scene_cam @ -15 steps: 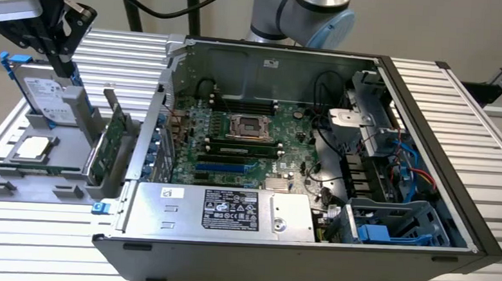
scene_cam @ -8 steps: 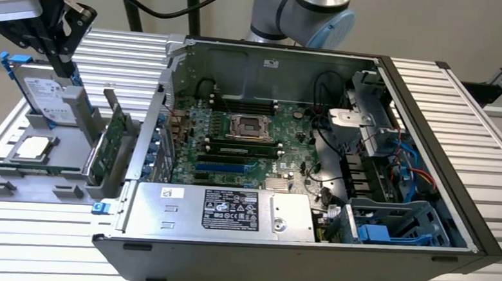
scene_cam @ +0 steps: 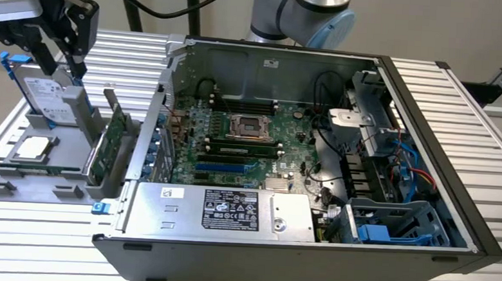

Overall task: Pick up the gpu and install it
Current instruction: 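Reach for the gpu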

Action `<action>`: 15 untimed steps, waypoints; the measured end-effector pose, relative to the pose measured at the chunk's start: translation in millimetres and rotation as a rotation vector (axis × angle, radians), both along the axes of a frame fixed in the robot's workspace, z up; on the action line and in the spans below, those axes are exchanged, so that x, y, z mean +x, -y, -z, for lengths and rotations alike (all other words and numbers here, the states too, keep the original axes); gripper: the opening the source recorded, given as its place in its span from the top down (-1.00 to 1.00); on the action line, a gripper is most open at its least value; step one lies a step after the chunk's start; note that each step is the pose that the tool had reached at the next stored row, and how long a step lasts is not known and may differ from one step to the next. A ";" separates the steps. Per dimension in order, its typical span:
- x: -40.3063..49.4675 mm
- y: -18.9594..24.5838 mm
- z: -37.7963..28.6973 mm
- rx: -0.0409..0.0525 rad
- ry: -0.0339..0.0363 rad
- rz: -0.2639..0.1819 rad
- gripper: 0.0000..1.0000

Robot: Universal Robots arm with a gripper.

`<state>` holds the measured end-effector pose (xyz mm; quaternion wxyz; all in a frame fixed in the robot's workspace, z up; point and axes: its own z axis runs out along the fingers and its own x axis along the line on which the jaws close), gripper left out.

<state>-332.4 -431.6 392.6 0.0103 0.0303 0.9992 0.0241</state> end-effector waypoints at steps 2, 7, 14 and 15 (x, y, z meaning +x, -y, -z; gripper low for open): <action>0.0 0.0 0.0 0.0000 0.0001 0.000 -1.00; 0.0 0.0 0.2 -0.0001 -0.0001 0.000 -1.00; 0.0 0.0 4.6 0.0000 0.0000 0.000 -1.00; 0.0 0.0 5.0 -0.0001 -0.0001 0.000 -1.00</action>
